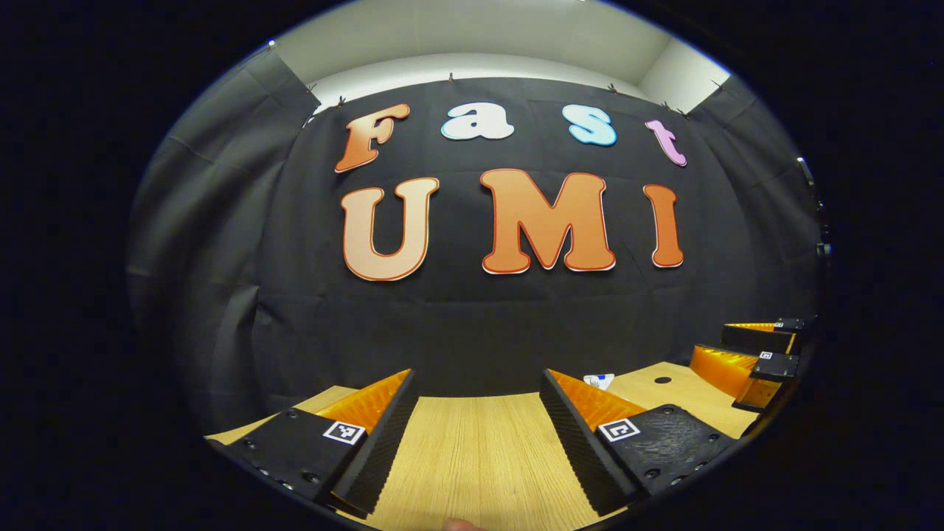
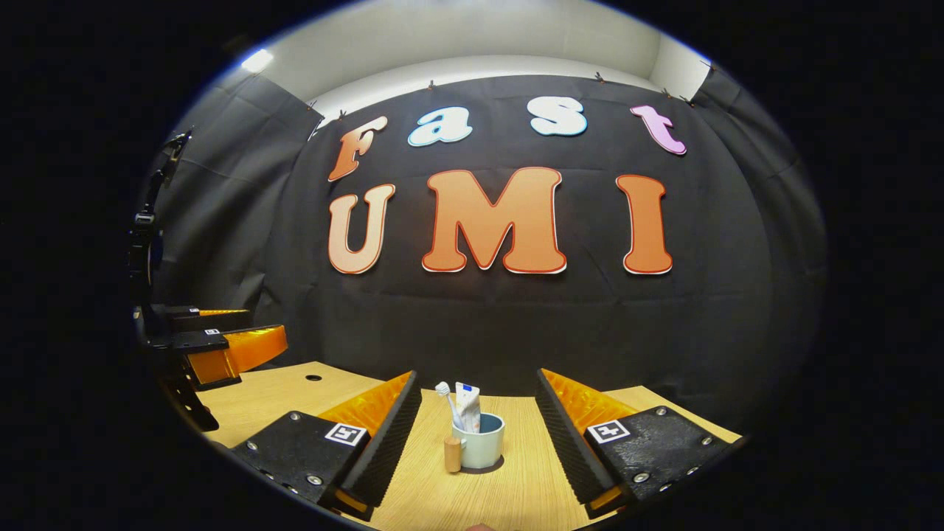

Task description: Put the toothbrush and toothpaste on the desktop into the cup, then pick up the cup and place it on the coaster on the desktop.

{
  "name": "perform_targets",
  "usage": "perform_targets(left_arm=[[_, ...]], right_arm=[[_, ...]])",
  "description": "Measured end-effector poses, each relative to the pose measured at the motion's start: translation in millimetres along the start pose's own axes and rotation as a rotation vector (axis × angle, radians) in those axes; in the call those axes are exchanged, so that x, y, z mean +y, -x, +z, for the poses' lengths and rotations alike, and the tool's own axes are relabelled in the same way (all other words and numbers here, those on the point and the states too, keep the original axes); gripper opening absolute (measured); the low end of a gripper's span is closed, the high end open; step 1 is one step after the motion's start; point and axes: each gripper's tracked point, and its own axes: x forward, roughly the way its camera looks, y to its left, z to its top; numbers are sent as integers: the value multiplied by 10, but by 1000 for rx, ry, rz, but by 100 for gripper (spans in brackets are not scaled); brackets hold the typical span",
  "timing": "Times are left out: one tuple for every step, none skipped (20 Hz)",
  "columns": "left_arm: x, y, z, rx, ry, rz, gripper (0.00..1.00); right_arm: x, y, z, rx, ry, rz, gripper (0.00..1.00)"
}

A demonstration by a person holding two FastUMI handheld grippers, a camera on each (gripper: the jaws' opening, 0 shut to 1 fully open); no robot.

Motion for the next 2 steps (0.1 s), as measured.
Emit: perform_targets(left_arm=[[-1, 11, 26, -8, 3, 0, 99], [9, 24, 22, -12, 4, 3, 98]], right_arm=[[3, 2, -3, 1, 1, 0, 93], [10, 9, -4, 1, 1, 1, 93]])
